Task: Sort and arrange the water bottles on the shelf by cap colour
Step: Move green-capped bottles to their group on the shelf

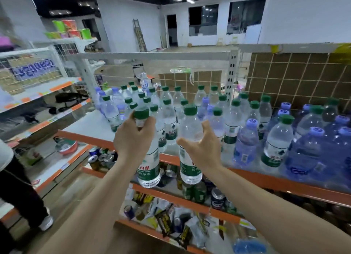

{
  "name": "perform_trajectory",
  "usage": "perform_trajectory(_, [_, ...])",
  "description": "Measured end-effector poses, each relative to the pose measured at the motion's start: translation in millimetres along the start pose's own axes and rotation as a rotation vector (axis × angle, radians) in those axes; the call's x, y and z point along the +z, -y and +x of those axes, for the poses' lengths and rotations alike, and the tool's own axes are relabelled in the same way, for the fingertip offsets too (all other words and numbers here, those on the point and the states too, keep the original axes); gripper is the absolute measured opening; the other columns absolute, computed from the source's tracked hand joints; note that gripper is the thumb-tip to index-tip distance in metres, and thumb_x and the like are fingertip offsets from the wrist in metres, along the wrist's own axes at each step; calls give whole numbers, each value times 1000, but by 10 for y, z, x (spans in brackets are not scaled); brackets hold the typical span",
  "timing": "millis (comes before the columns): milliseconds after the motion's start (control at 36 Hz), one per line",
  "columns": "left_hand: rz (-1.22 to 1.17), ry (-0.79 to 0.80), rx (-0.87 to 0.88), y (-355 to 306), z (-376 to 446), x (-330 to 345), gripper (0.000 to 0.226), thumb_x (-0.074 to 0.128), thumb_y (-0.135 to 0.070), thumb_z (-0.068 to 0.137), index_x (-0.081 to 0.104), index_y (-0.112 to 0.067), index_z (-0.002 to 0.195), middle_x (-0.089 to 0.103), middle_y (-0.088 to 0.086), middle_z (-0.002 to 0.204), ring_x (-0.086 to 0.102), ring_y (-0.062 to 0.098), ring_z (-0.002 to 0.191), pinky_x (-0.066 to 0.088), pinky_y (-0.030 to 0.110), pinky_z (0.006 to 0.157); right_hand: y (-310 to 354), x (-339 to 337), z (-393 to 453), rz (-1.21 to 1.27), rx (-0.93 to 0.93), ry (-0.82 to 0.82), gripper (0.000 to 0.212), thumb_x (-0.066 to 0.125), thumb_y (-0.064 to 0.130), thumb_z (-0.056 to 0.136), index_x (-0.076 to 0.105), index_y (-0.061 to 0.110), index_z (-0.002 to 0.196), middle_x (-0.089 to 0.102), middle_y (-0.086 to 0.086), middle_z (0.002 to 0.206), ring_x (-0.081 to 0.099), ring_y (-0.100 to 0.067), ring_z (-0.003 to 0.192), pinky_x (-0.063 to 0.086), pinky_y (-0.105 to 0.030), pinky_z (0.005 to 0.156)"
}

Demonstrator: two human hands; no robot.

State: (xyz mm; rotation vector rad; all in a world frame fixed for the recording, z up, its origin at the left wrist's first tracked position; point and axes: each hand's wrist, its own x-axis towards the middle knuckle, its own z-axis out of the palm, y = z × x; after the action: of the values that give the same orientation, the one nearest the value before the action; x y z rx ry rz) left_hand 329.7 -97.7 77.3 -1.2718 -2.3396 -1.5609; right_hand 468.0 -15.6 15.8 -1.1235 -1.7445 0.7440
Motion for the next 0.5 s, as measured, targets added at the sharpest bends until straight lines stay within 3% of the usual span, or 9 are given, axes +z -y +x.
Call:
perform_trajectory(111, [8, -1, -22, 309, 166, -68, 19, 53, -36, 90, 55, -23, 75, 60, -6, 65, 54, 11, 64, 33, 24, 55, 28, 364, 20, -58, 7, 41, 73, 76, 50, 70, 45, 16, 126, 59, 1, 108, 57, -20, 97, 47, -33, 75])
perform_trajectory(222, [1, 15, -44, 589, 376, -35, 24, 49, -44, 82, 56, -22, 76, 61, -6, 66, 56, 11, 64, 35, 25, 55, 24, 652, 116, -94, 32, 44, 74, 75, 52, 69, 46, 15, 126, 60, -3, 118, 57, -23, 106, 48, -35, 79])
perform_trajectory(389, [-32, 8, -74, 901, 764, 150, 23, 56, -31, 88, 49, -24, 67, 53, -7, 60, 50, 13, 59, 28, 26, 54, 0, 1032, 347, -101, 21, 61, 60, 75, 49, 70, 46, 19, 113, 56, 4, 99, 53, -17, 91, 40, -29, 69])
perform_trajectory(500, [0, 25, -75, 1112, 1011, 210, 25, 56, -32, 88, 50, -22, 66, 54, -7, 60, 50, 12, 59, 27, 27, 52, 117, 1402, 471, -122, -2, 69, 63, 77, 50, 68, 47, 16, 112, 53, 5, 95, 52, -17, 86, 42, -29, 69])
